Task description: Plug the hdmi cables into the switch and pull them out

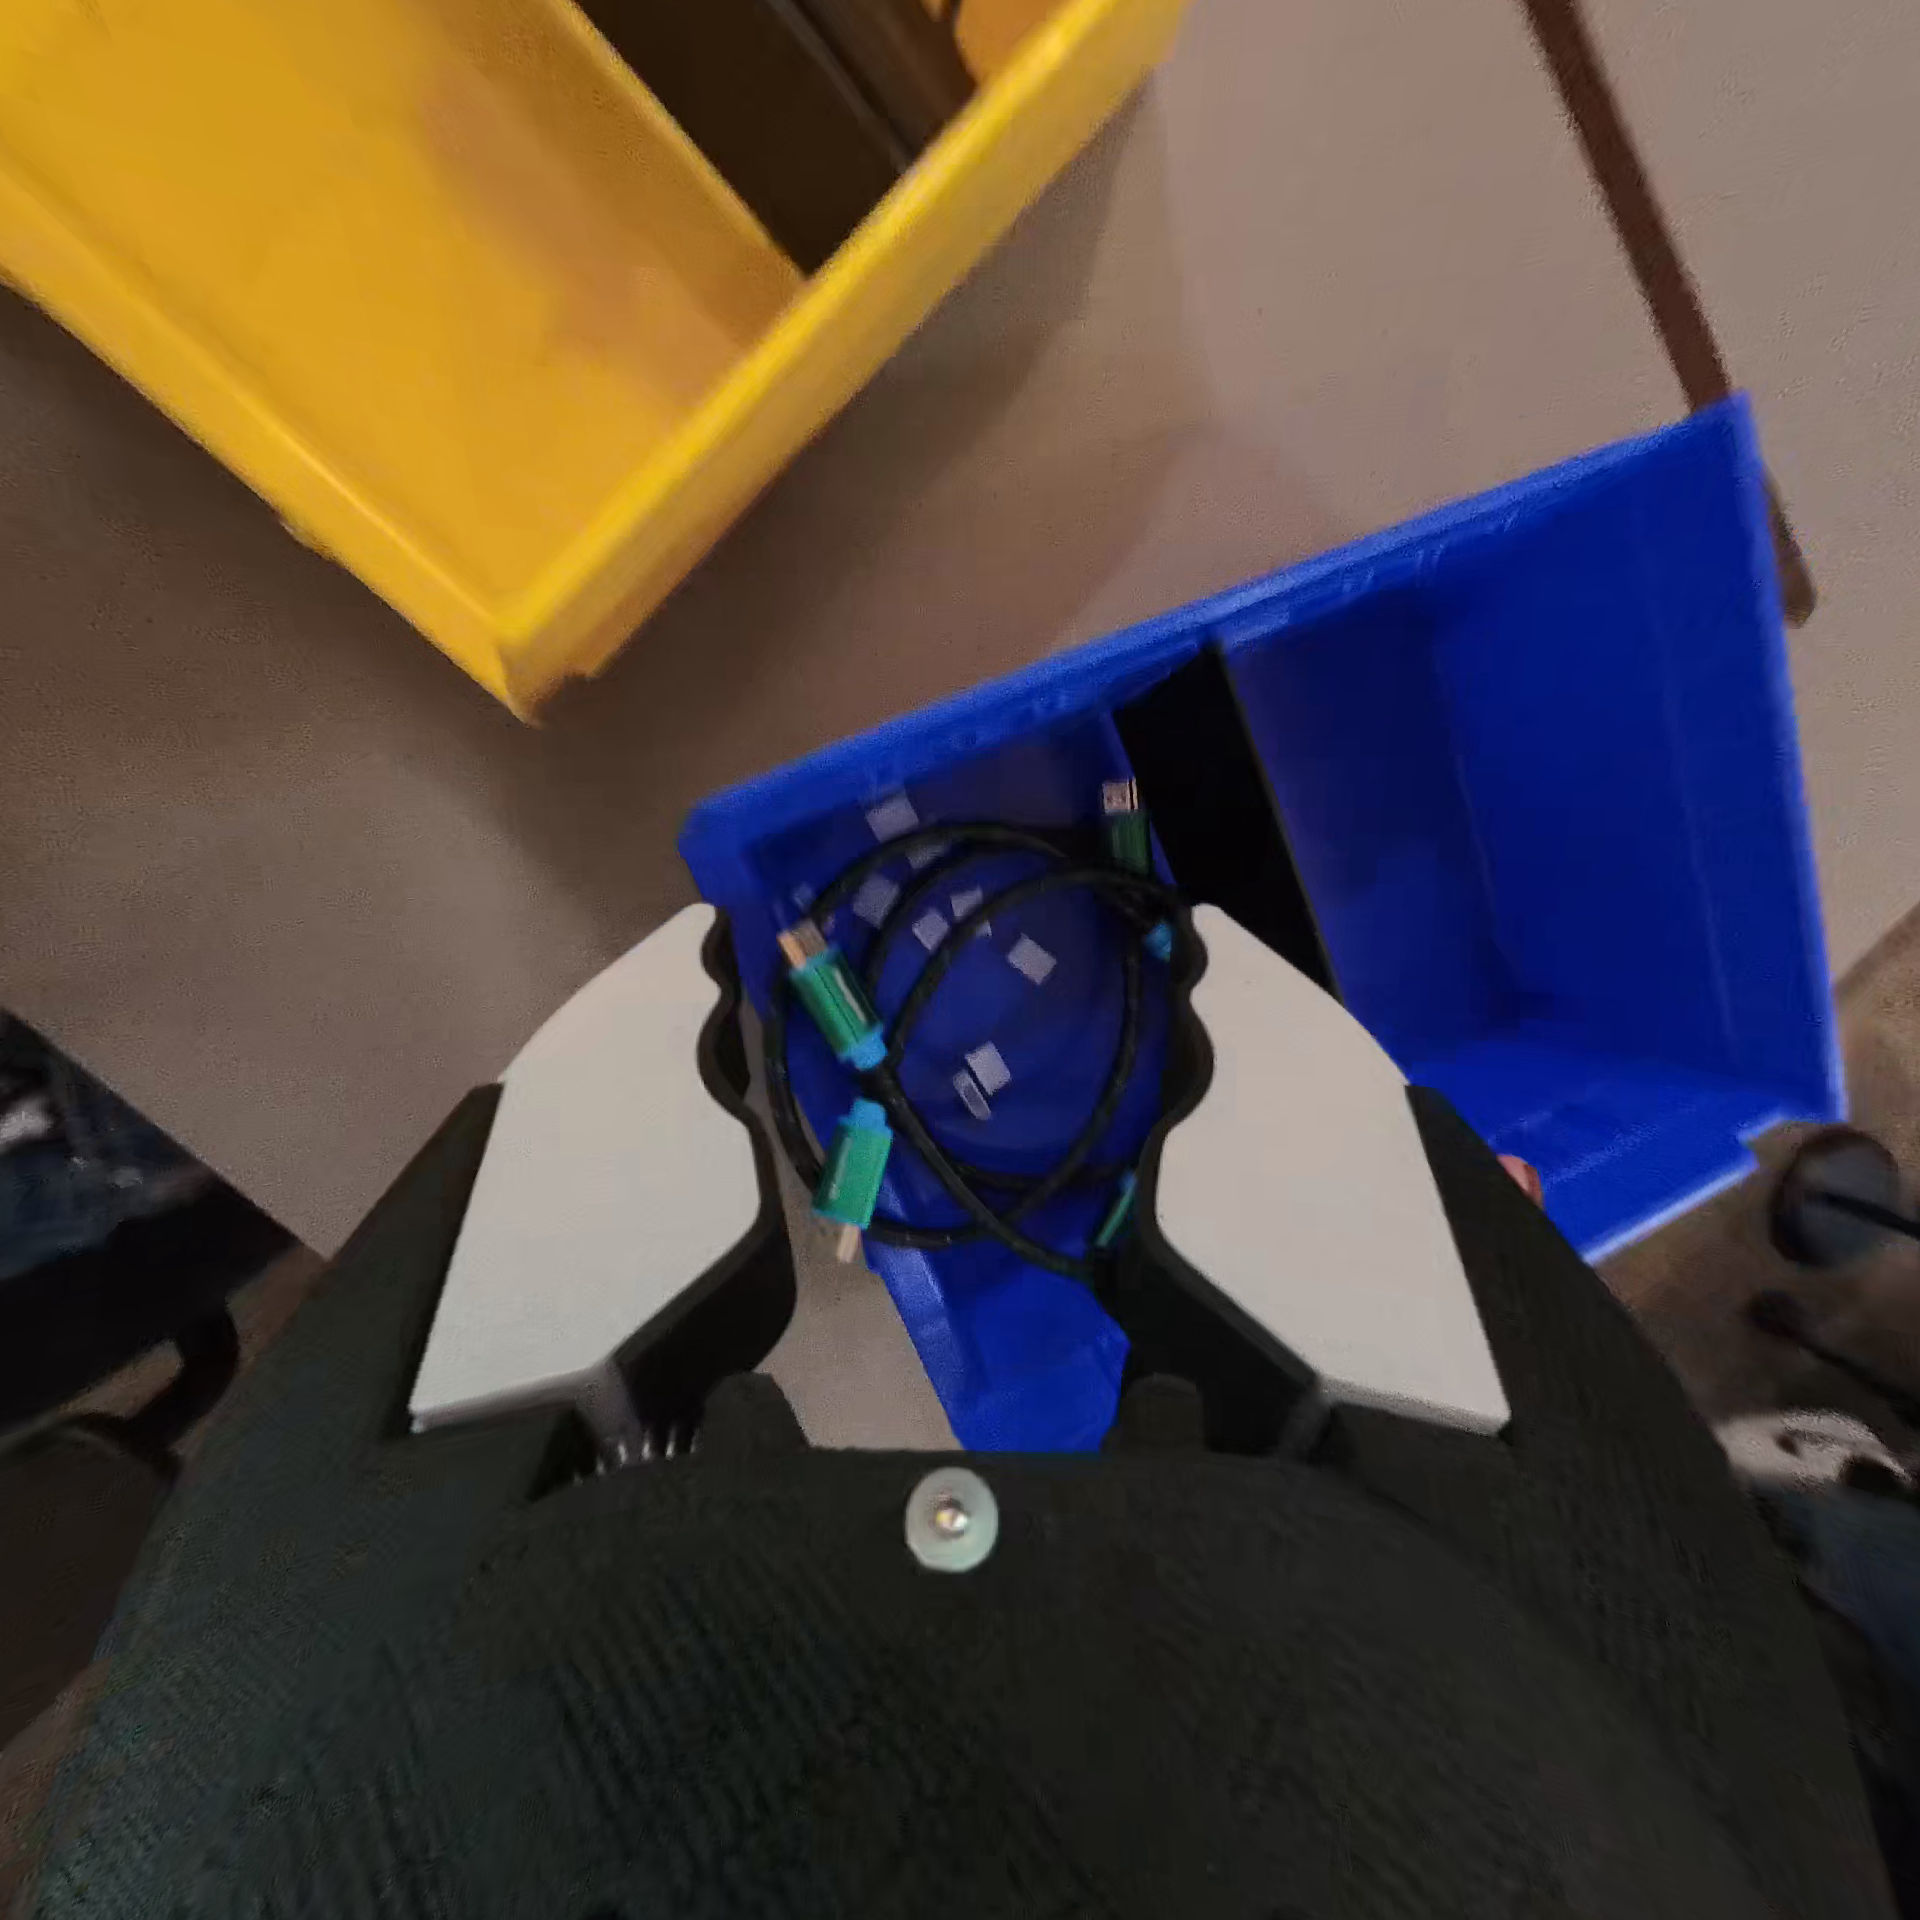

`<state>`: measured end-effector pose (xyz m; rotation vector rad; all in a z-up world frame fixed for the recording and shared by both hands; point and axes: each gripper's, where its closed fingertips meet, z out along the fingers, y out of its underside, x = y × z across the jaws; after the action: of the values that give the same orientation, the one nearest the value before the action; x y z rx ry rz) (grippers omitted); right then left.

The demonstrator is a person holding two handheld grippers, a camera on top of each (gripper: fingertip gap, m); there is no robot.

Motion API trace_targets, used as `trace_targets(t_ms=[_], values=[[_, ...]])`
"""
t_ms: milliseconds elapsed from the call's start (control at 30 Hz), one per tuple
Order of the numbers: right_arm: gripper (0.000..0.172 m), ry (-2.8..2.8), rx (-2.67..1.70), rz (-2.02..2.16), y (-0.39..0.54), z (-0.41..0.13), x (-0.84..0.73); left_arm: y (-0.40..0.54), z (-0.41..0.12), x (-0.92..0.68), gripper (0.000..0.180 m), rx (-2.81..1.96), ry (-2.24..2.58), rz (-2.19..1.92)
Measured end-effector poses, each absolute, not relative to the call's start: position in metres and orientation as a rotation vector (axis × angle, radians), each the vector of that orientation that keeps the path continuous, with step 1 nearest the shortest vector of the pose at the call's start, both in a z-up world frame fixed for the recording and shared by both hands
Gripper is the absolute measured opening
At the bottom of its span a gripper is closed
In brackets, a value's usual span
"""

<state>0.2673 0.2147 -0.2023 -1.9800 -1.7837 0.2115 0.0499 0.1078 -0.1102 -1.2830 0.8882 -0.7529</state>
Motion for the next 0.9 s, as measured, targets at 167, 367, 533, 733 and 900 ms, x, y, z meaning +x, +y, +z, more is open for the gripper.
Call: trace_targets(t_ms=[167, 367, 533, 733, 900], values=[[0.057, -1.594, -1.515, 0.802, 0.140, -0.100, 0.151, 0.109, -0.133, 0.067, 0.023, -1.336, 1.012, -0.659], [0.055, -1.894, -1.260, 0.774, 0.073, -0.116, 0.089, 0.086, -0.149, 0.092, 0.024, -1.282, 1.239, -0.622], [0.025, -1.992, -1.234, 0.762, 0.064, -0.131, 0.082, 0.079, -0.153, 0.101, 0.030, -1.280, 1.284, -0.621], [0.019, -1.886, -1.139, 0.757, 0.074, -0.098, 0.103, 0.085, -0.173, 0.110, 0.096, -1.394, 1.340, -0.518], [0.020, -1.616, -1.039, 0.709, 0.098, -0.036, 0.133, 0.089, -0.201, 0.113, 0.099, -1.504, 1.440, -0.419]])
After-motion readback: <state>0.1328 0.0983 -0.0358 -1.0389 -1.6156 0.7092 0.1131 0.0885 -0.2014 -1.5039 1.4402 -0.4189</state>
